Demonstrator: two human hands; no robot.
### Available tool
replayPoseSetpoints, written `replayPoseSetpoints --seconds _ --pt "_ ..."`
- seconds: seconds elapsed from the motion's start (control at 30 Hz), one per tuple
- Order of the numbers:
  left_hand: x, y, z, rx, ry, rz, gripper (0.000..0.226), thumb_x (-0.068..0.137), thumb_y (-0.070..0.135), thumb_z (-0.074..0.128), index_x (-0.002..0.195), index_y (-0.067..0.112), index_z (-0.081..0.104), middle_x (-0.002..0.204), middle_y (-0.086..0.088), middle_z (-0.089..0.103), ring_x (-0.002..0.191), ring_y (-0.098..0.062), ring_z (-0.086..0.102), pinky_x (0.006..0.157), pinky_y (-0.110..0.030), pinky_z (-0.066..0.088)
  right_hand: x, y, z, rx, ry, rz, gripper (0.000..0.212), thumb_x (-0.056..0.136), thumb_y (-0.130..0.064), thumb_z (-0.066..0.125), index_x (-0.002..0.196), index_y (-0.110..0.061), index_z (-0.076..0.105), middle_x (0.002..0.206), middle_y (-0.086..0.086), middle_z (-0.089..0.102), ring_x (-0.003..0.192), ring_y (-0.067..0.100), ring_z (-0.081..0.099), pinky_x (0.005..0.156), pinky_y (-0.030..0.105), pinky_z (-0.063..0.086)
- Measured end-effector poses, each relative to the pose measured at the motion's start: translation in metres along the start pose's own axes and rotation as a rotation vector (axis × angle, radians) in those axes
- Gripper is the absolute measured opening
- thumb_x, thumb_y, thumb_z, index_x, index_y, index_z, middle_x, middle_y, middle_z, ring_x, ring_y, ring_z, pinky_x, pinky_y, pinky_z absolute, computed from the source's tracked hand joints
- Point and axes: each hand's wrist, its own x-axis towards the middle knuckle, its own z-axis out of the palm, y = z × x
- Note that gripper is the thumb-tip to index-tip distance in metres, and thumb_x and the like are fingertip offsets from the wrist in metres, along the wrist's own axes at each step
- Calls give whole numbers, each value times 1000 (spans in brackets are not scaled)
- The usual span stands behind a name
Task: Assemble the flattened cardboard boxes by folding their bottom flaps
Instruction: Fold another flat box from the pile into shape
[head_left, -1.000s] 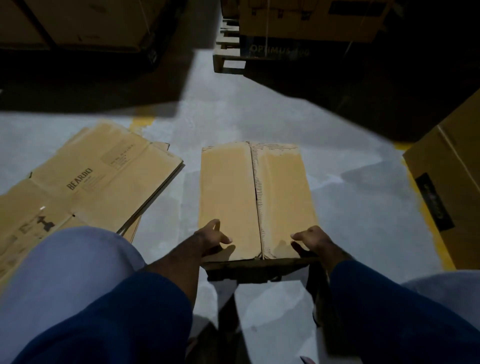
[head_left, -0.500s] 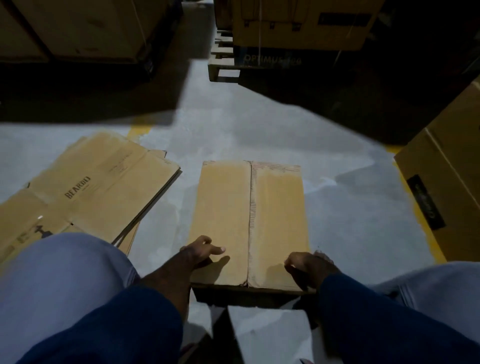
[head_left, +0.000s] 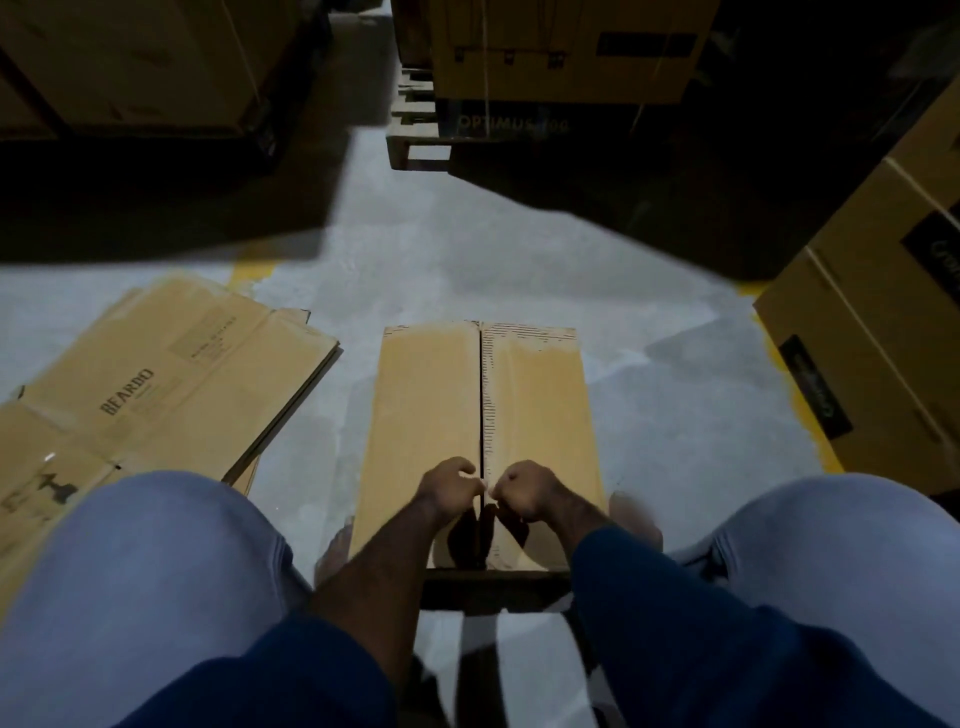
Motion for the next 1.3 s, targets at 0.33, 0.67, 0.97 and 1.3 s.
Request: replayPoseSetpoints --seconds 0.33,0.67,0.97,1.3 --pt "-4 5 20 -334 -123 -140 50 82 36 68 127 16 60 128 -12 64 115 -29 61 91 -39 50 9 11 12 -33 54 -15 23 99 -27 59 95 -10 73 100 8 70 86 20 60 64 26 41" --pt "-24 26 16 -716 -157 -90 46 100 58 48 115 18 66 97 -18 72 81 -25 62 69 -31 47 -4 14 -2 227 518 54 15 94 -41 64 90 -26 66 94 -3 69 82 19 62 69 29 51" --pt "-36 94 25 -678 -412 115 75 97 73 34 122 12 69 103 -6 71 84 -23 62 70 -34 47 -24 7 -74 333 544 124 58 85 -53 69 130 -21 53 121 6 63 100 30 64 77 35 52" --pt "-44 100 45 -240 -416 238 54 101 60 42 142 27 50 140 -5 54 121 -27 56 102 -48 48 -27 81 -143 553 742 156 17 98 -19 59 83 -14 65 94 7 72 83 26 66 77 35 58"
